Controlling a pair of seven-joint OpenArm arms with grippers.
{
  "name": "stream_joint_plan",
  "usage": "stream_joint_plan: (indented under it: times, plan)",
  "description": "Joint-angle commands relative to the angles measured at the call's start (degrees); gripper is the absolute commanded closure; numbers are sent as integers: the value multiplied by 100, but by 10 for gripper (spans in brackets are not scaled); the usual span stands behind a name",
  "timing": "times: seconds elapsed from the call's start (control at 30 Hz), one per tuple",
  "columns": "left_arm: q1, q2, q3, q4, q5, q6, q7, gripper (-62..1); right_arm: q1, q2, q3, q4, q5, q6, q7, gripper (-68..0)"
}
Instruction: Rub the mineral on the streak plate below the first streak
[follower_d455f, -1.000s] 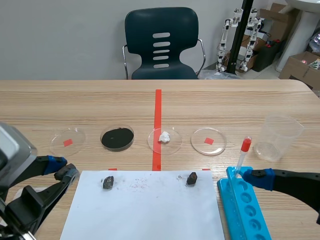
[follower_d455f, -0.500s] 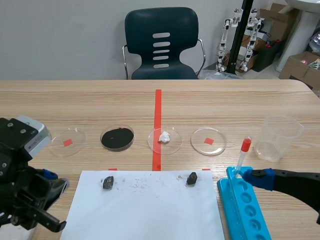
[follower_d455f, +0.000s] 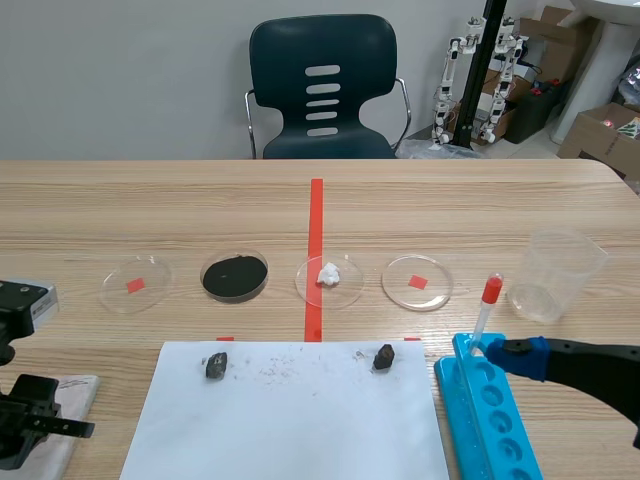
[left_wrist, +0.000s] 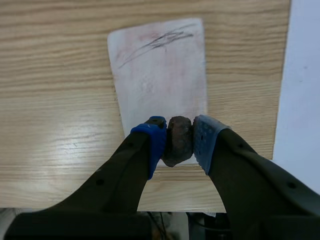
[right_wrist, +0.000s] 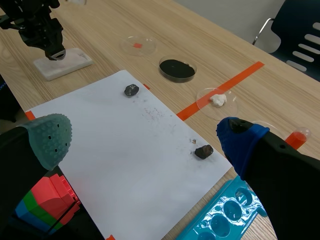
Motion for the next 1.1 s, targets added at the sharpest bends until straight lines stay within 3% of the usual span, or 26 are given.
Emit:
stream_joint_plan:
  times: [0.0, 0.13, 0.33, 0.43, 0.6, 0.77, 1.07]
  plan:
    - [-17, -7, -149, 61, -122, 13, 42, -100, 4, -15, 52, 129, 61, -22, 85, -606]
    - [-26, -13, -310, 28, -533, -15, 42, -100, 4, -15, 52, 129, 61, -22, 85, -606]
    - [-4, -267, -339, 26, -1508, -146, -7, -100, 4, -15, 52, 129, 61, -22, 85, -606]
    - [-7, -426, -339, 22, -1812, -164, -26, -100, 4, -15, 52, 129, 61, -22, 85, -606]
    - [-11, -667, -339, 17, -1917, -175, -61, -100, 4, -15, 52, 129, 61, -22, 85, -606]
    - [-31, -894, -334, -48, -2229, -280, -66, -100, 4, -15, 52, 129, 61, -22, 85, -606]
    - [-304, -894, -328, -684, -2232, -581, -72, -100, 4, -15, 52, 129, 61, -22, 85, -606]
